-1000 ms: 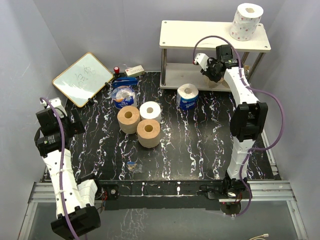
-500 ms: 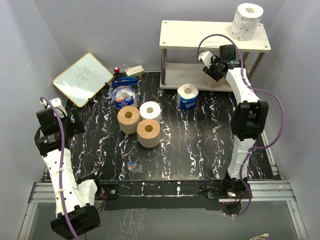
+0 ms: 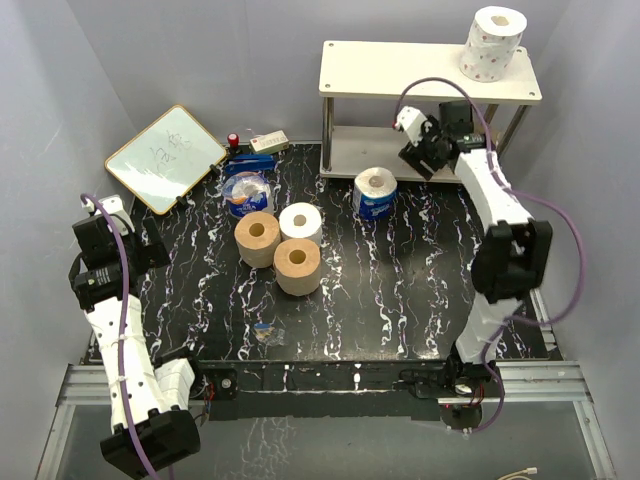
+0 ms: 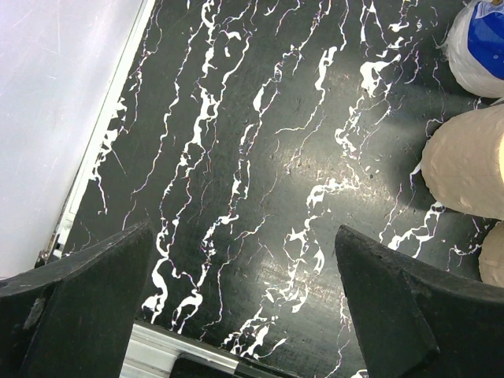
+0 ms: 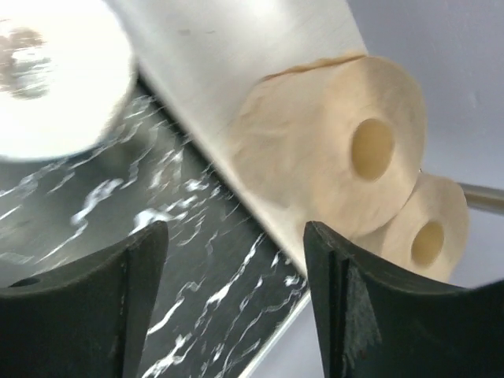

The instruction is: Place and organize the paper towels onto the shelf

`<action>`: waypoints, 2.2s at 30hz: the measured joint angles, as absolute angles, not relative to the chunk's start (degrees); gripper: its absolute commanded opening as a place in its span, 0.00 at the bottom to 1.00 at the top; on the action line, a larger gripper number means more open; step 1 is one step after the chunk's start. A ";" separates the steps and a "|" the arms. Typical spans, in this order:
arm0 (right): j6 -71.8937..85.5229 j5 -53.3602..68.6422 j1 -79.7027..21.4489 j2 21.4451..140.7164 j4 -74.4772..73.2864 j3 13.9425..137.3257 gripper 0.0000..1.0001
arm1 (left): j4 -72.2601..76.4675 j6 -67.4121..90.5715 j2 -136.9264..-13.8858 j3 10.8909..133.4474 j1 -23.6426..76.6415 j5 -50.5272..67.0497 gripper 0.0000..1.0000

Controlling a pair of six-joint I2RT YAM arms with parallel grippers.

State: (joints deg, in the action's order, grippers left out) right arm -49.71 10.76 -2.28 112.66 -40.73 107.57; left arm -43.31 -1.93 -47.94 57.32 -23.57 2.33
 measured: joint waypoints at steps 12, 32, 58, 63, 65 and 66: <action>-47.75 7.01 -36.36 82.00 -42.72 77.19 0.76 | -43.31 -1.93 -47.90 57.32 -23.57 2.28 0.98; -43.31 12.80 -55.09 98.98 -46.76 87.15 0.73 | -43.29 -1.93 -47.88 57.32 -24.25 2.15 0.98; -43.75 13.06 -54.98 106.78 -45.98 89.45 0.58 | -43.29 -1.96 -47.51 57.32 -24.27 2.28 0.98; -44.45 11.68 -54.98 106.89 -45.65 88.99 0.43 | -43.29 -1.96 -47.53 57.32 -24.27 2.37 0.98; -44.86 11.25 -54.98 106.89 -44.95 88.60 0.33 | -43.29 -1.96 -47.57 57.32 -24.27 2.39 0.98; -44.86 11.05 -54.98 106.89 -44.77 88.33 0.29 | -43.29 -1.96 -47.57 57.32 -24.27 2.39 0.98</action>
State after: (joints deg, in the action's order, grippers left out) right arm -44.86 11.05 -54.98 106.89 -44.77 88.33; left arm -43.29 -1.96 -47.57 57.32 -24.27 2.39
